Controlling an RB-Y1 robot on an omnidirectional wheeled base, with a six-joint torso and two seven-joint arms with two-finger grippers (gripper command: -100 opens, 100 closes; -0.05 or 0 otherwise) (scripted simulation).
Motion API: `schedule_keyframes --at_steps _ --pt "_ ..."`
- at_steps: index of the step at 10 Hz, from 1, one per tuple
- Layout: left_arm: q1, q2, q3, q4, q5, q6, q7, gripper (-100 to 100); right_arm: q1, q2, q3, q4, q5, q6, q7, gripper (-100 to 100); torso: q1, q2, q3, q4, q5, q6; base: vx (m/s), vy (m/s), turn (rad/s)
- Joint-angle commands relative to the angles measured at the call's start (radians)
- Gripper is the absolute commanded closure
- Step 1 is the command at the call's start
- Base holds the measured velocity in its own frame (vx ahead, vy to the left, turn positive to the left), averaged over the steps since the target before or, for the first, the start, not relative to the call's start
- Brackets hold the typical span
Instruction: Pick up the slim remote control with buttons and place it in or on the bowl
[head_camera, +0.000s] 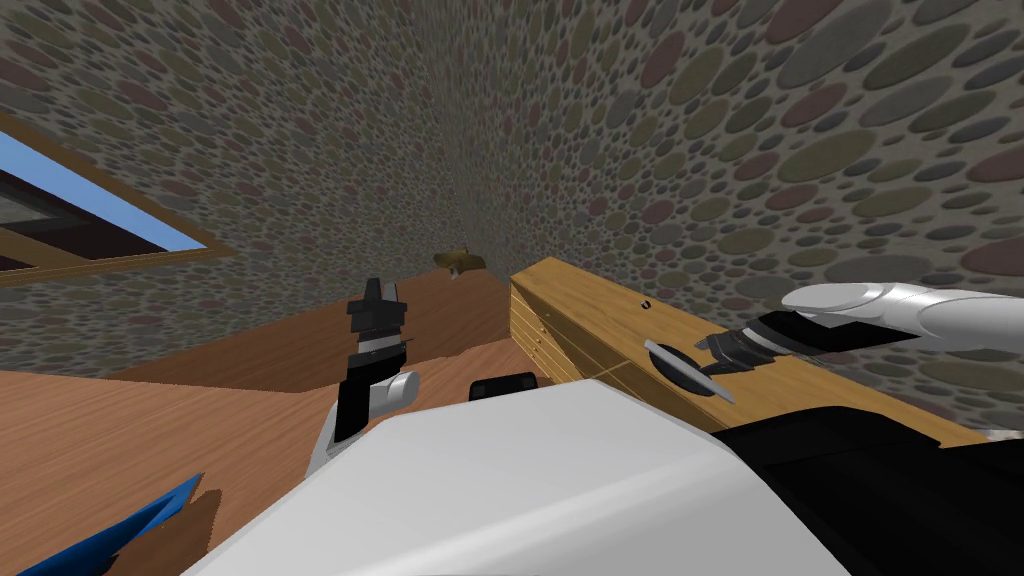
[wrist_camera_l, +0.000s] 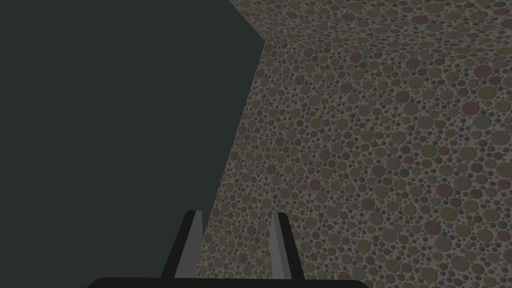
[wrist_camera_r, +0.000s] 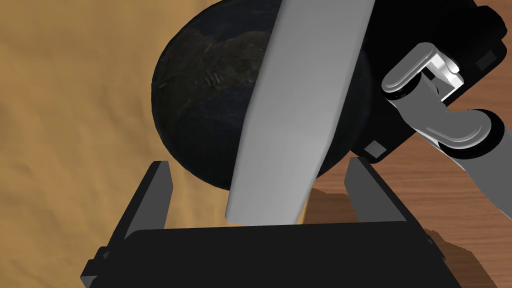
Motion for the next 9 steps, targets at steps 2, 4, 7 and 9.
schedule_keyframes --at_steps 2,4,7,9 --pt "0.000 0.000 0.000 0.000 0.000 0.000 0.000 0 0.000 0.014 0.003 0.086 -0.005 -0.029 0.029 -100 0.000 0.000 0.000 0.000 0.000 0.000 0.010 0.026 0.037" --pt "0.000 0.000 0.000 0.000 0.000 0.000 0.000 0 -0.002 0.051 0.006 0.156 -0.011 -0.088 0.079 -100 0.000 0.000 0.000 0.000 0.000 0.000 0.015 0.028 0.092" --pt "0.000 0.000 0.000 0.000 0.000 0.000 0.000 0 -0.003 0.087 0.010 0.235 -0.017 -0.142 0.128 -100 -0.001 0.001 0.000 0.000 0.000 0.001 0.008 0.019 0.045" --pt "0.000 0.000 0.000 0.000 0.000 0.000 0.000 0 -0.003 0.087 0.010 0.264 -0.017 -0.147 0.128 -100 0.000 0.000 0.000 0.000 0.000 0.001 0.011 0.026 0.032"
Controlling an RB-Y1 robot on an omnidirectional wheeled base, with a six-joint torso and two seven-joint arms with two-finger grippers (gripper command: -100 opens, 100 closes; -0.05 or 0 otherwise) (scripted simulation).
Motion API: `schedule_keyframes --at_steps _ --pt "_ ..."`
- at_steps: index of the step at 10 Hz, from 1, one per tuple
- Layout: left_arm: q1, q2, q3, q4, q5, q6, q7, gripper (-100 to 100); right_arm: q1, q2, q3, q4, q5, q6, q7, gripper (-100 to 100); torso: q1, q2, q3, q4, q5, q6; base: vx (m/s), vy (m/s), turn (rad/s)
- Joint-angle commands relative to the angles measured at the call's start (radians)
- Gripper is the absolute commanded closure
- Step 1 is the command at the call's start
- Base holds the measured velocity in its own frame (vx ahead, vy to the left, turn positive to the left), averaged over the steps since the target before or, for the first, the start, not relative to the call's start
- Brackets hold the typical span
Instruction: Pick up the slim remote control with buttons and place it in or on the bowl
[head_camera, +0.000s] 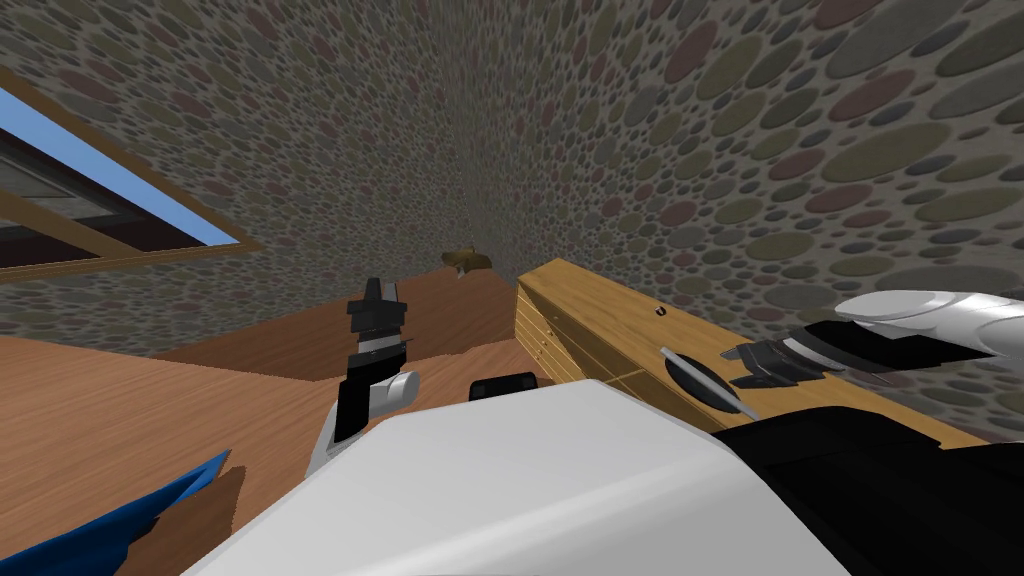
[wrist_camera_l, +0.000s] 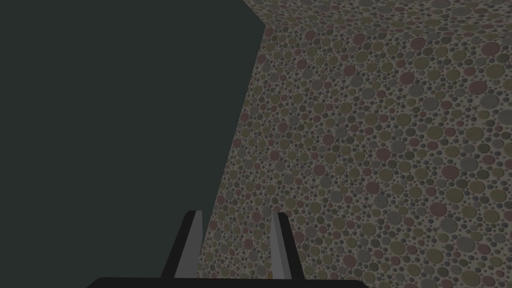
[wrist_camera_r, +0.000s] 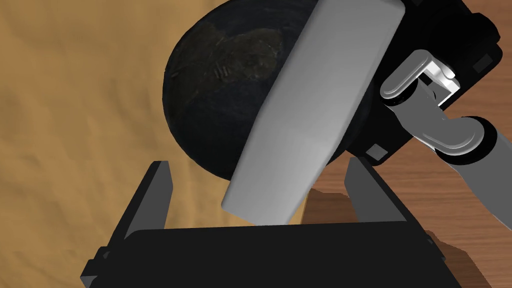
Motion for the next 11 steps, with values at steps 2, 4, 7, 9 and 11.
schedule_keyframes --at_steps 2,4,7,9,11 --pt "0.000 0.000 0.000 0.000 0.000 0.000 0.000 0 -0.004 0.006 -0.003 0.060 0.007 -0.010 0.001 -100 -0.001 0.000 0.000 0.000 0.000 0.000 0.000 0.000 0.000" --pt "0.000 0.000 0.000 0.000 0.000 0.000 0.000 0 -0.005 0.042 0.000 0.142 0.001 -0.069 0.050 -100 0.000 0.000 0.000 0.000 0.000 -0.001 0.014 0.029 0.104" --pt "0.000 0.000 0.000 0.000 0.000 0.000 0.000 0 -0.007 0.078 0.004 0.197 -0.005 -0.112 0.100 -100 -0.001 0.000 0.000 0.000 0.000 0.000 0.010 0.019 0.037" --pt "0.000 0.000 0.000 0.000 0.000 0.000 0.000 0 -0.007 0.078 0.004 0.249 -0.005 -0.128 0.100 -100 0.001 -0.001 0.000 0.000 0.000 0.000 0.013 0.024 0.040" --pt "0.000 0.000 0.000 0.000 0.000 0.000 0.000 0 -0.008 0.115 0.007 0.315 -0.011 -0.186 0.146 -100 -0.001 0.000 0.000 0.000 0.000 0.000 0.004 0.011 0.063"
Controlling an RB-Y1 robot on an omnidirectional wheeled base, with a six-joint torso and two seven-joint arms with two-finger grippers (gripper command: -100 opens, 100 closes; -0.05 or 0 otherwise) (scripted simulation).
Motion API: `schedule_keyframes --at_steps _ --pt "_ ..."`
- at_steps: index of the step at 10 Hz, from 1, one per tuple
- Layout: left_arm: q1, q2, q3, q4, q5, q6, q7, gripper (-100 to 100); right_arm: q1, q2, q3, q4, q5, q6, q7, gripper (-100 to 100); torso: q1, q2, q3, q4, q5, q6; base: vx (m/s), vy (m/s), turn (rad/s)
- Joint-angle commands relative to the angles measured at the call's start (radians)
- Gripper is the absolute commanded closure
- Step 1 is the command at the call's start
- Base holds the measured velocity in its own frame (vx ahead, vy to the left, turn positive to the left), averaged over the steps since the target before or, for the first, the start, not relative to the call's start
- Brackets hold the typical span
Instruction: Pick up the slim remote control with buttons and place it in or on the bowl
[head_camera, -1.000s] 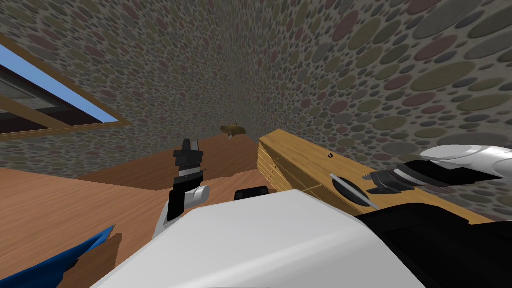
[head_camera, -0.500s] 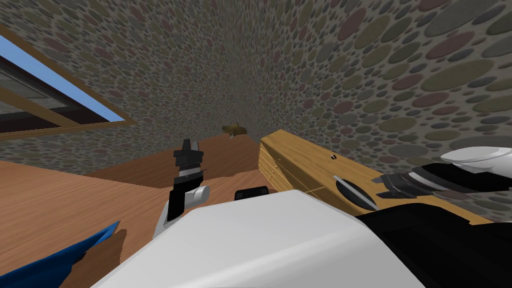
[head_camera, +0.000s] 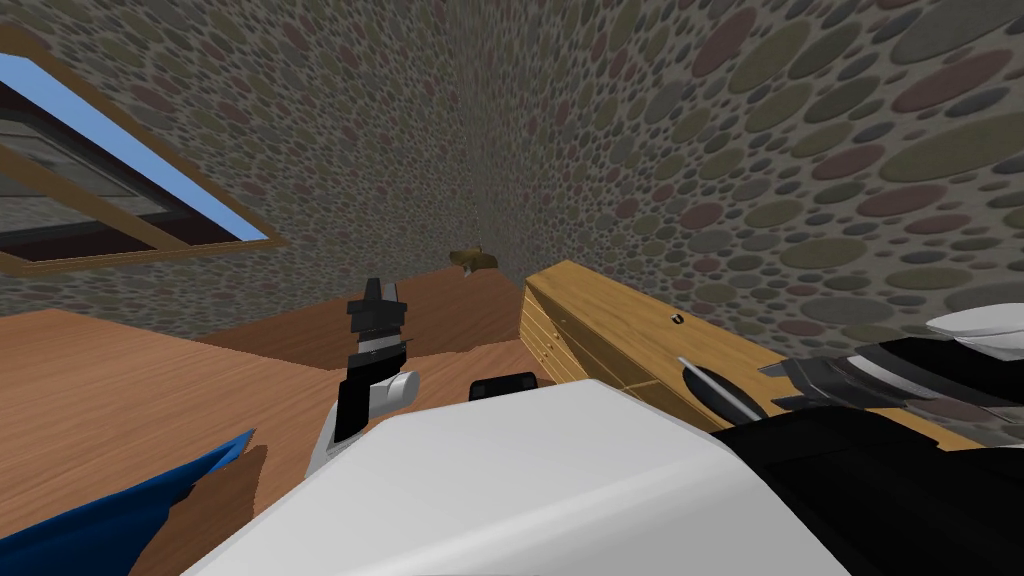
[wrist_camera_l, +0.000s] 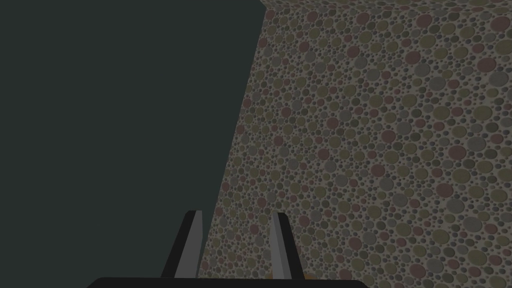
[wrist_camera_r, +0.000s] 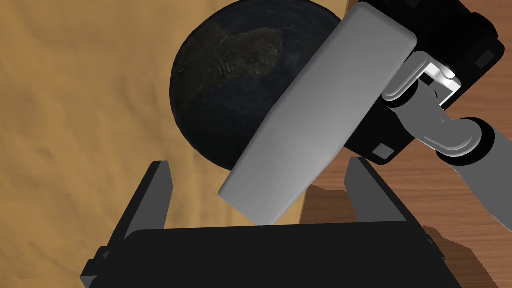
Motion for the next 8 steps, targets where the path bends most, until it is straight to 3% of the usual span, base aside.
schedule_keyframes --at_steps 1,3,4,5,6,7,8 --pt "0.000 0.000 0.000 0.000 0.000 0.000 0.000 0 -0.018 0.029 0.002 0.050 0.013 -0.036 0.032 -100 0.000 0.000 0.000 0.000 0.000 0.000 0.017 0.029 0.085" --pt "0.000 0.000 0.000 0.000 0.000 0.000 0.000 0 -0.018 0.029 0.002 0.102 0.013 -0.036 0.032 -100 0.000 0.000 0.000 0.000 0.000 0.001 0.009 0.014 -0.016" --pt "0.000 0.000 0.000 0.000 0.000 0.000 0.000 0 -0.018 0.029 0.002 0.102 0.013 -0.036 0.032 -100 0.000 0.000 0.000 0.000 0.000 0.001 0.000 0.000 0.000" --pt "0.000 0.000 0.000 0.000 0.000 0.000 0.000 0 -0.019 0.065 0.006 0.146 0.007 -0.087 0.082 -100 -0.001 0.001 0.000 0.000 0.000 0.001 0.011 0.022 0.131" --pt "0.000 0.000 0.000 0.000 0.000 0.000 0.000 0 -0.082 0.065 0.006 0.208 0.054 -0.095 0.082 -100 -0.001 0.000 0.000 0.000 -0.001 0.000 0.018 0.030 0.084" --pt "0.000 0.000 0.000 0.000 0.000 0.000 0.000 0 -0.117 0.065 0.006 0.214 0.074 -0.095 0.082 -100 0.000 -0.001 0.000 0.000 0.000 0.000 0.012 0.019 -0.007" --pt "0.000 0.000 0.000 0.000 0.000 0.000 0.000 0 -0.019 0.065 0.006 0.208 0.007 -0.095 0.082 -100 0.001 0.000 0.000 0.000 0.001 0.001 0.004 0.007 -0.008"
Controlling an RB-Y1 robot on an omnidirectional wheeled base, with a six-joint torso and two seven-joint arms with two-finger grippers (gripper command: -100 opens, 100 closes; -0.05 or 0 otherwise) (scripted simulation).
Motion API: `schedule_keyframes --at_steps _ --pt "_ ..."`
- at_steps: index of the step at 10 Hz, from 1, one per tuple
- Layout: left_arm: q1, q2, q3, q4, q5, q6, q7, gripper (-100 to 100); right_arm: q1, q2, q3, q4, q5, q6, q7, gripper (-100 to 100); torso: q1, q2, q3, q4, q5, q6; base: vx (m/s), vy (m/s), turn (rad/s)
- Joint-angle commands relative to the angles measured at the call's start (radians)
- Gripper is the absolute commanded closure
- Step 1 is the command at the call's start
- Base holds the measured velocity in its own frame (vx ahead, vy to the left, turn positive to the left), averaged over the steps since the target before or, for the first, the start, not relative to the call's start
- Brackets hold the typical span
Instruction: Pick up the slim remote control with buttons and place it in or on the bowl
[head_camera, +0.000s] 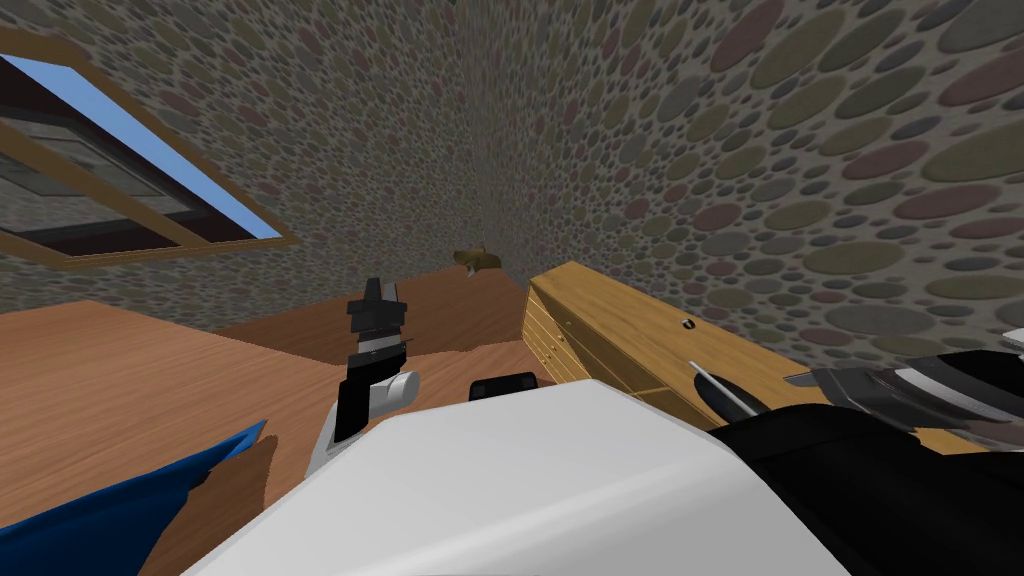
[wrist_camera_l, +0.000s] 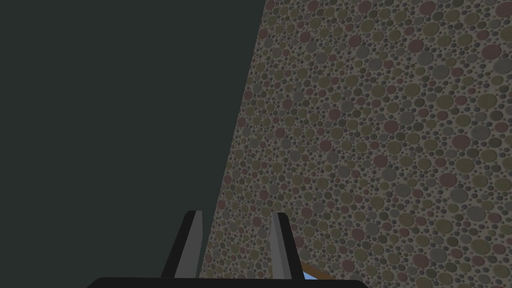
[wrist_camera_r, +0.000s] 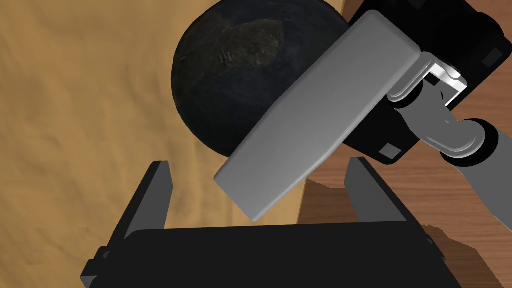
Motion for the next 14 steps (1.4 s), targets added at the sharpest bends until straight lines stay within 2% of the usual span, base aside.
schedule_keyframes --at_steps 1,2,4,6,7,8,9,11,13,14 --pt "0.000 0.000 0.000 0.000 0.000 0.000 0.000 0 -0.050 0.047 0.033 0.050 0.050 -0.050 0.019 -100 0.000 0.000 0.000 0.000 0.000 0.000 0.000 0.000 0.000" --pt "0.000 0.000 0.000 0.000 0.000 0.000 0.000 0 -0.081 0.047 0.033 0.084 0.077 -0.051 0.019 -100 -0.001 0.001 0.000 0.000 -0.001 0.000 0.000 0.000 0.000" --pt "0.000 0.000 0.000 0.000 0.000 0.000 0.000 0 -0.105 0.047 0.033 0.108 0.077 -0.051 0.019 -100 -0.001 0.000 0.000 0.000 0.000 0.000 0.000 0.000 0.000" --pt "0.000 0.000 0.000 0.000 0.000 0.000 0.000 0 -0.105 0.047 0.033 0.108 0.077 -0.051 0.019 -100 -0.001 0.000 0.000 0.000 0.000 0.000 0.000 0.000 0.000" --pt "0.000 0.000 0.000 0.000 0.000 0.000 0.000 0 -0.083 0.013 0.019 0.050 0.062 -0.035 0.016 -100 -0.001 0.000 0.000 0.000 0.000 0.000 0.044 -0.020 -0.228" --pt "0.000 0.000 0.000 0.000 0.000 0.000 0.000 0 -0.064 0.013 0.019 0.050 0.060 -0.035 0.016 -100 -0.002 -0.001 -0.001 0.000 0.000 0.001 0.059 -0.013 -0.150" --pt "0.000 0.000 0.000 0.000 0.000 0.000 0.000 0 -0.083 0.013 0.019 0.050 0.062 -0.035 0.016 -100 -0.002 -0.003 -0.001 -0.001 -0.001 0.000 0.033 -0.001 0.016" --pt "0.000 0.000 0.000 0.000 0.000 0.000 0.000 0 -0.083 0.013 0.019 0.050 0.062 -0.035 0.016 -100 -0.001 -0.001 -0.001 0.000 -0.001 -0.001 0.004 0.000 0.019" --pt "0.000 0.000 0.000 0.000 0.000 0.000 0.000 0 -0.097 -0.037 0.003 -0.010 0.078 -0.026 0.015 -100 -0.002 -0.002 -0.001 0.000 -0.001 0.001 0.073 -0.022 -0.316" --pt "0.000 0.000 0.000 0.000 0.000 0.000 0.000 0 -0.104 -0.061 -0.005 -0.061 0.086 -0.021 0.014 -100 -0.002 -0.004 -0.002 -0.001 -0.001 0.001 0.122 -0.026 -0.318"
